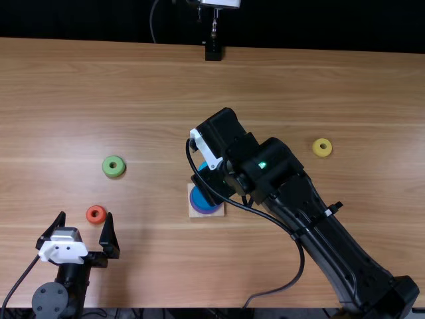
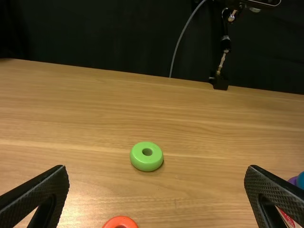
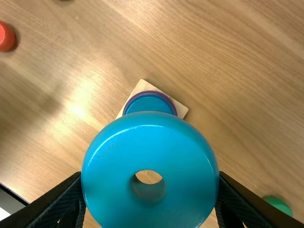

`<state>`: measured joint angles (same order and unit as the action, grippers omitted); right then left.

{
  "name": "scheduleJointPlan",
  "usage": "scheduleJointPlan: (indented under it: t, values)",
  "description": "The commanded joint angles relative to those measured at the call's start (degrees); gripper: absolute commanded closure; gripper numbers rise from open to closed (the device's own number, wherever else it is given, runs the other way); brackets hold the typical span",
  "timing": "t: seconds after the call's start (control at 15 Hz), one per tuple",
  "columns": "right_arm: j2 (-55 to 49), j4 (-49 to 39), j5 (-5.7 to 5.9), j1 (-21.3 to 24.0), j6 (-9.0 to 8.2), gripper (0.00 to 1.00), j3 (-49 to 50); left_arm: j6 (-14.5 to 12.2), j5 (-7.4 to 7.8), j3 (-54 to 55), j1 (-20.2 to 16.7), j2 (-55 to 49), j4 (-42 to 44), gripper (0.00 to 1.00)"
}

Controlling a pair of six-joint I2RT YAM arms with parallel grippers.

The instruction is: Build the Hanoi tower: stack the rings onto the peg from bottom to top in this color order: purple, dark blue, light blue, dark green, light green, yellow, orange.

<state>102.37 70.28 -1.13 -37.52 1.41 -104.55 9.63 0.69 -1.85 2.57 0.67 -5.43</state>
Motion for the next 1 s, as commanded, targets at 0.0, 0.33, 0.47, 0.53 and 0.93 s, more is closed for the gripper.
scheduleJointPlan:
  t: [0.0,0.33,0.47,0.53,0.93]
  values:
    - [-1.03,-0.29,-0.77,-0.54,-0.14,1.00,-0.04,-0.45,0.89,1.85,-0.37,-0.67,-0.05,0.00]
    - [-1.03,-0.29,-0.77,-2.21,-0.25,1.00,-0.13,-0.45,0.89,1.85,-0.37,-0.67,-0.05,0.00]
    - [-1.03,-0.29,-0.77,-2.12,-0.25,1.00,-0.04,-0.45,0.89,1.85,-0.37,-0.67,-0.05,0.00]
    - [-1.03,-0.29,-0.77,-2.12,-0.25,1.00,-0.04,-0.45,0.89,1.85,-0.37,-0.67,-0.05,0.00]
    - [1.87,-0.29,-0.77,-1.77,-0.14,1.00,-0.04,-0.45,0.89,1.85,-0.37,-0.67,-0.05,0.00]
